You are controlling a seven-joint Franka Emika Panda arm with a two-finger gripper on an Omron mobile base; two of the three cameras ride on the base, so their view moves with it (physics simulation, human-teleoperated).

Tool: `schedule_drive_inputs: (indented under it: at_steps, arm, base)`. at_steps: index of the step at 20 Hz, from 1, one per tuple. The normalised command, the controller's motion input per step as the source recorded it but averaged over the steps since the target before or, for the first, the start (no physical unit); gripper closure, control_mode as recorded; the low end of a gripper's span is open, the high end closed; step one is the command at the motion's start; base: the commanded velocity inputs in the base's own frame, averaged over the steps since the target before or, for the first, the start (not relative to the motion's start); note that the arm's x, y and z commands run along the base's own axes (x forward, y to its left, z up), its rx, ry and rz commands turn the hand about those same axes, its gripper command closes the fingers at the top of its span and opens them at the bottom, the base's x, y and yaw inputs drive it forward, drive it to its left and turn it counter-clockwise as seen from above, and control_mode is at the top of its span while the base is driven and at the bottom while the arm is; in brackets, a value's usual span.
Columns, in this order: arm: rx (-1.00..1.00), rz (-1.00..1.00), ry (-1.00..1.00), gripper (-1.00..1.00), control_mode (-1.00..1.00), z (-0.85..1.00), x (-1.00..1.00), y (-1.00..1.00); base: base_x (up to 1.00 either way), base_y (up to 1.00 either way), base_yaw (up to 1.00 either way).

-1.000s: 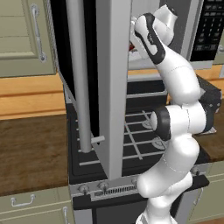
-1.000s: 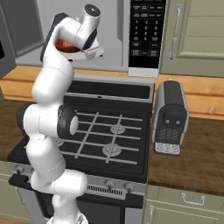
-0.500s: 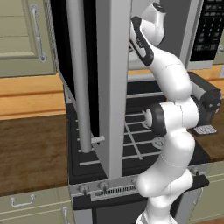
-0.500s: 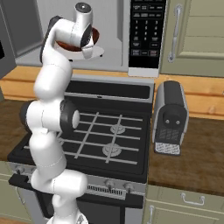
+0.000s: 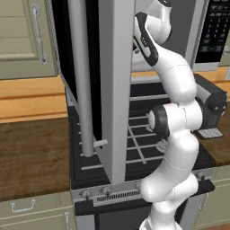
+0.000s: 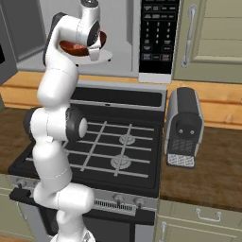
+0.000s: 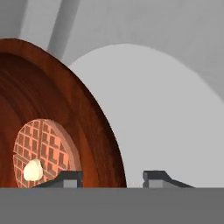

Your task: Open the microwave, place the bowl with waffle inside the microwave, then close the microwave door and turn it on.

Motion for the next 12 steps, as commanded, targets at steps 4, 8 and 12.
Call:
schedule_drive_inputs:
  at_steps: [4, 8, 12]
  arm:
    - [0.0, -0.15, -0.2, -1.0, -1.0, 0.0, -0.46, -0.03]
    - [0.0, -0.09, -0.2, -1.0, -1.0, 0.0, -0.91, -0.14]
    - [0.0, -0.03, -0.17, -1.0, -1.0, 0.0, -1.0, -0.42]
  base:
    - [0.0, 0.0, 0.0]
    - [0.0, 0.0, 0.0]
    - [0.0, 0.0, 0.0]
